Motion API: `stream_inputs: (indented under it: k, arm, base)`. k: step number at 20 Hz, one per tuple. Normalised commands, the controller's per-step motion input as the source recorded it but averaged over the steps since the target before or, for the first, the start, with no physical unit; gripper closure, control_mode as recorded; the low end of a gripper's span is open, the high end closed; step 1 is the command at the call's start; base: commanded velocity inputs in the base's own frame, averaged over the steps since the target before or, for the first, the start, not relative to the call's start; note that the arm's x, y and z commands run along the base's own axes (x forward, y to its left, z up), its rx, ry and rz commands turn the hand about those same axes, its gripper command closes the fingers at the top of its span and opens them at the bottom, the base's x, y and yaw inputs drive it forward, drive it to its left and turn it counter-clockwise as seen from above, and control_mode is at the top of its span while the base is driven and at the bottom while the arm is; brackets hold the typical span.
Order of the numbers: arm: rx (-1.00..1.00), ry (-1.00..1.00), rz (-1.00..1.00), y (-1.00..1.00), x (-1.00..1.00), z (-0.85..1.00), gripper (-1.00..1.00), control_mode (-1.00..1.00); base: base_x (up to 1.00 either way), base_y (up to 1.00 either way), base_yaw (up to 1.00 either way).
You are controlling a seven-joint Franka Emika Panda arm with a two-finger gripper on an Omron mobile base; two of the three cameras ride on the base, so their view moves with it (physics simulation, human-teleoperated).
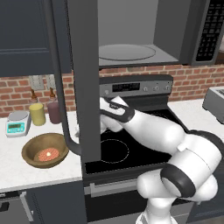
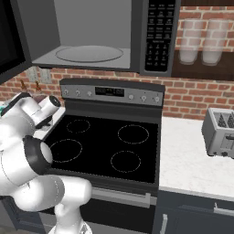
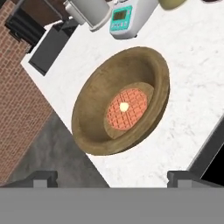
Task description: Open the microwave, place the bowl with waffle inside the microwave, then close the microwave door and turn it on.
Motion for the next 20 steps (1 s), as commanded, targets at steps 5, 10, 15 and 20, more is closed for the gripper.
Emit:
stream_inputs:
  k: [5,10,15,20]
  arm:
    - [0.00,0.09,0.00,0.15,0.19,-0.24,-1.00,-1.00]
    - [0.00,0.09,0.00,0.21,0.21,-0.27,-1.00,-1.00]
    - [0.00,0.09,0.00,0.21,0.21,-0.23,-1.00,-1.00]
    - [0.00,0.08,0.00,0.21,0.19,-0.24,-1.00,-1.00]
  base:
    - [0.00,0.00,0.00]
    - [0.00,0.00,0.00]
    - [0.00,0.00,0.00]
    - [0.00,0.00,0.00]
